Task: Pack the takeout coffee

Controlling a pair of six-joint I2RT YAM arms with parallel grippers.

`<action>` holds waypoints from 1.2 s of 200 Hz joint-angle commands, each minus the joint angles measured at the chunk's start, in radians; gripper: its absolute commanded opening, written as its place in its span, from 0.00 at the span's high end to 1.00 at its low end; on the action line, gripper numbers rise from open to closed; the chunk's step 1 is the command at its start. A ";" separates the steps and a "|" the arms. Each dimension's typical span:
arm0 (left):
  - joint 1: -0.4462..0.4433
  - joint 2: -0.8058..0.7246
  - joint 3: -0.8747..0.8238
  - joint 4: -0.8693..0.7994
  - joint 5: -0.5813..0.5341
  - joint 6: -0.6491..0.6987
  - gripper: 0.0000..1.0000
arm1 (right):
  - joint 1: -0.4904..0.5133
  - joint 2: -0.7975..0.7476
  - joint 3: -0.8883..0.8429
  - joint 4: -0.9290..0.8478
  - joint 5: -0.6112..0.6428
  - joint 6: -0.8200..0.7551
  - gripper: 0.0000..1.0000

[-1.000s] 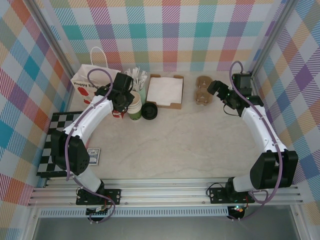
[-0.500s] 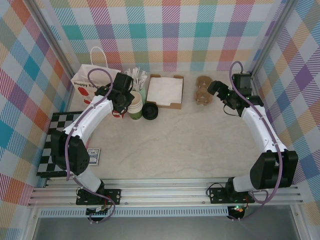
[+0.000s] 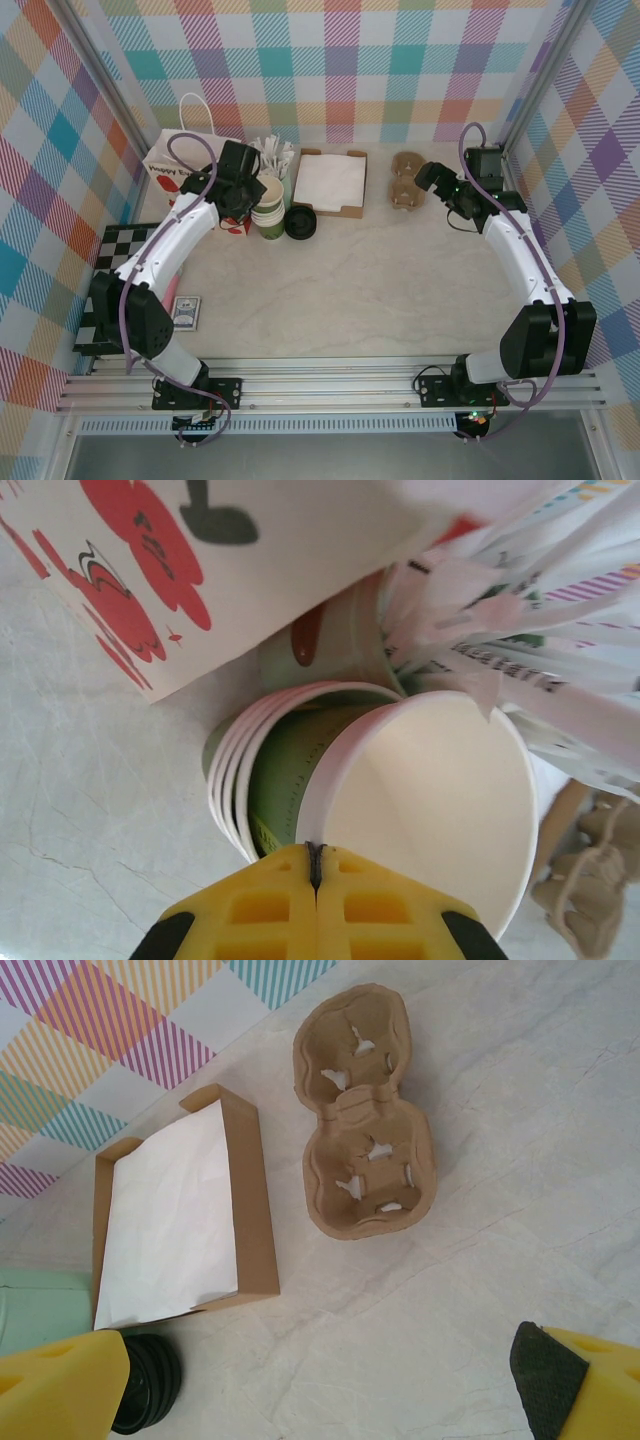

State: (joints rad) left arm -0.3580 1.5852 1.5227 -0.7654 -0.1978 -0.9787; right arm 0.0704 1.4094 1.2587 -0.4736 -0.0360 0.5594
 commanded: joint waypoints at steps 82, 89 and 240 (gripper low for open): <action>0.027 -0.202 -0.008 0.079 0.101 0.153 1.00 | 0.005 -0.029 0.026 -0.008 -0.028 -0.036 0.00; 0.025 -0.206 0.000 0.094 0.149 0.199 1.00 | 0.006 -0.029 0.024 -0.001 -0.042 -0.038 0.00; -0.294 0.029 0.037 -0.031 0.313 0.683 1.00 | 0.104 0.201 0.107 -0.063 -0.387 0.032 0.00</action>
State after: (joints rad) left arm -0.6086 1.5635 1.5982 -0.7773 0.0898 -0.3733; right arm 0.1627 1.5631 1.3403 -0.5003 -0.3847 0.5903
